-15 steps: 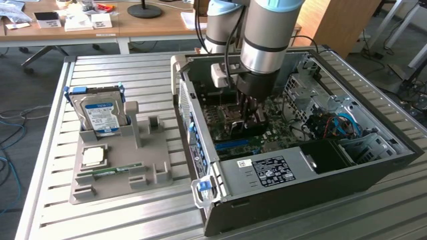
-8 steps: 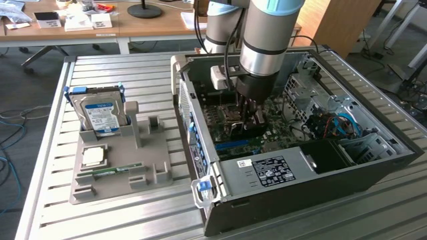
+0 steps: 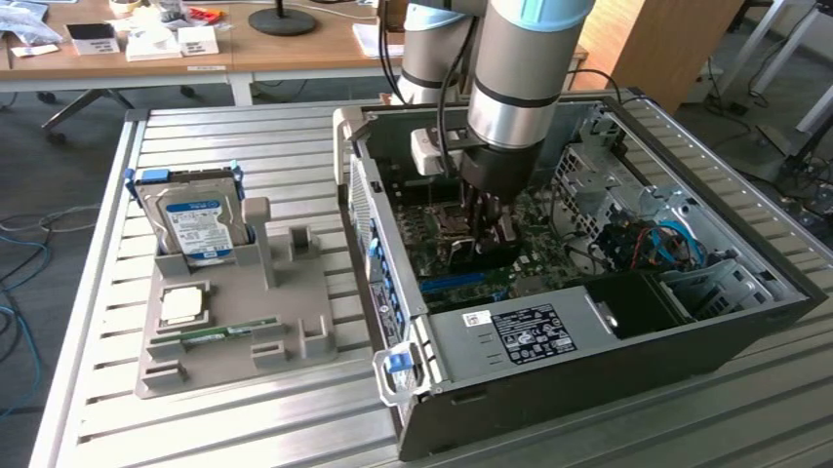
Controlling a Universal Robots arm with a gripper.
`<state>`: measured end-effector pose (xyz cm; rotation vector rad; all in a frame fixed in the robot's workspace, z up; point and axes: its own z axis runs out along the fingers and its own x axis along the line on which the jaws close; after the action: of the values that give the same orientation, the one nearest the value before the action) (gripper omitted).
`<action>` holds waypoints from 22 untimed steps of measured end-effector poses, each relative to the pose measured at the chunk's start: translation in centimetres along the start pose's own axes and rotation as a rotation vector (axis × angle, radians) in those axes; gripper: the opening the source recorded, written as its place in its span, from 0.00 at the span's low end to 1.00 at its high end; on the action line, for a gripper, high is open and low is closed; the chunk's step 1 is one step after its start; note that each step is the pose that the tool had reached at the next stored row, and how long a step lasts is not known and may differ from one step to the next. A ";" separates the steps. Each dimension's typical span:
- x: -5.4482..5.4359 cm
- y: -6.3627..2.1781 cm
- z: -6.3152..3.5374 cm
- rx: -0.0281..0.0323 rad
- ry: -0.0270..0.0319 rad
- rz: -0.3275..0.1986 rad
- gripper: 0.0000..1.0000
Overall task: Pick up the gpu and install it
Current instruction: 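Insert the gpu into the slot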
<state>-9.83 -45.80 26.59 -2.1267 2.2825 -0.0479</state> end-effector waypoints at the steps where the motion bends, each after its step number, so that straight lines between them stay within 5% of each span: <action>1: 0.0 0.00 0.07 0.0002 -0.0002 0.000 0.27; 8: 0.0 0.01 0.20 -0.0001 -0.0002 0.000 0.27; 11: 0.0 0.02 0.21 -0.0005 -0.0077 0.000 0.27; 22: 0.0 0.02 0.48 -0.0006 -0.0079 0.000 0.27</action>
<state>-9.83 -45.80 26.11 -2.1229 2.2788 -0.0386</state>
